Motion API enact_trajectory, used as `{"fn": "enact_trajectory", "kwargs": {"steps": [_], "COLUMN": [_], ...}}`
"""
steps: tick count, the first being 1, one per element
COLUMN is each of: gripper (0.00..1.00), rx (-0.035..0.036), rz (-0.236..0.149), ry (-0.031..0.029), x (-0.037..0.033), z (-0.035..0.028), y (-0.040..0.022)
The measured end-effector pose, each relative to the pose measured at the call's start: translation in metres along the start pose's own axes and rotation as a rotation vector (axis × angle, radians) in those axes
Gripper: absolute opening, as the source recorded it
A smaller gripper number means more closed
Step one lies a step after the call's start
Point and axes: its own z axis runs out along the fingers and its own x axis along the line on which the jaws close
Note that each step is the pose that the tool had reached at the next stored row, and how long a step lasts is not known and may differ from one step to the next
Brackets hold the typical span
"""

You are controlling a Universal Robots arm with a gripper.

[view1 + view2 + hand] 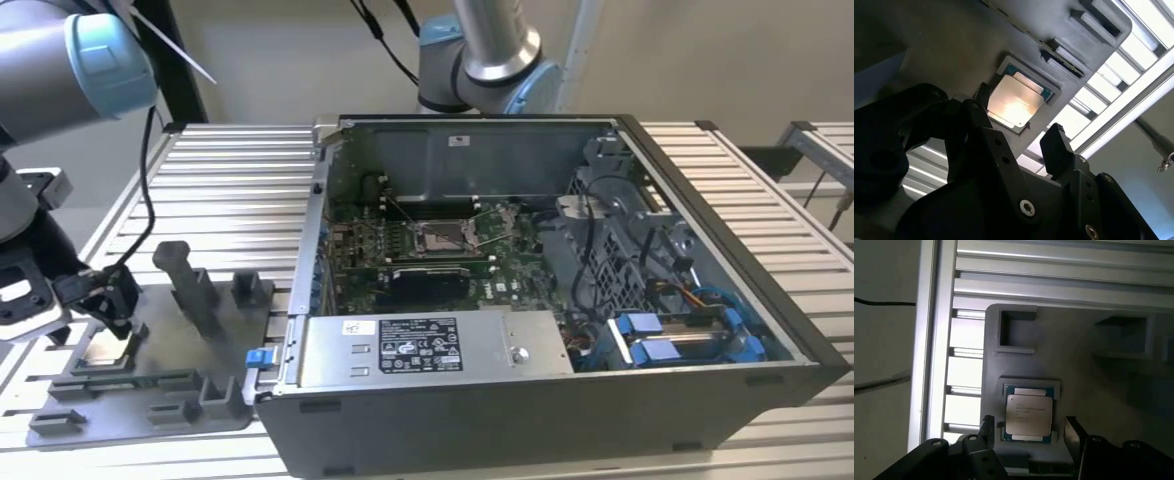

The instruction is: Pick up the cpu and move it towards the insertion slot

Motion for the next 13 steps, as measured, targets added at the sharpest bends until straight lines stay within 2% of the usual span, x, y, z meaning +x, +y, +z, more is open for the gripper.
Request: {"fn": "enact_trajectory", "kwargs": {"steps": [3,4,13], "gripper": [0.0,1.0,1.0], "rx": [-0.0011,-0.0017,-0.0042], "rz": [0.0,0.0,0.0], "ry": [-0.0003,-0.0001,-0.0003], "x": [0.0007,0.0008,0.0012], "z": [0.004,0.0051,0.0197], "y": [0.0002,0.0002,-0.0003]}}
